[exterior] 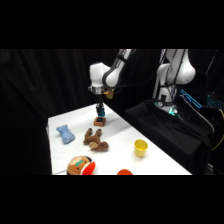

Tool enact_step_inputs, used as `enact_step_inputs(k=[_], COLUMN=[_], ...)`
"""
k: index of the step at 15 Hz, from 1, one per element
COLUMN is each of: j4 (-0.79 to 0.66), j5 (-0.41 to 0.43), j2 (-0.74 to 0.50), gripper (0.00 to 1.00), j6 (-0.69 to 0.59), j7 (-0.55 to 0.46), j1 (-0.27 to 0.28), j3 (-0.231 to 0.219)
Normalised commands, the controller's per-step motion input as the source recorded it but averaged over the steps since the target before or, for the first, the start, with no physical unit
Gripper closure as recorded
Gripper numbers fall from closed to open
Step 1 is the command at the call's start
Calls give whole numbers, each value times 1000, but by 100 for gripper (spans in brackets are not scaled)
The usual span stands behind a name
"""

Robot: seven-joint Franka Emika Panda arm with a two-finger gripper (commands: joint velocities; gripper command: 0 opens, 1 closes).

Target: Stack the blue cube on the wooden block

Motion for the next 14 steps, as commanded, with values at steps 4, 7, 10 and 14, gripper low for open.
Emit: enact_step_inputs(k=[4,7,10,14], j4=[180,162,146,117], j5=[188,186,172,157], j2=[177,189,192,139], gripper=[75,75,75,75], j6=[76,167,169,149], j7=[-80,-63,-50,-44], j1=[-68,-55,-61,-69], j3=[14,38,56,75])
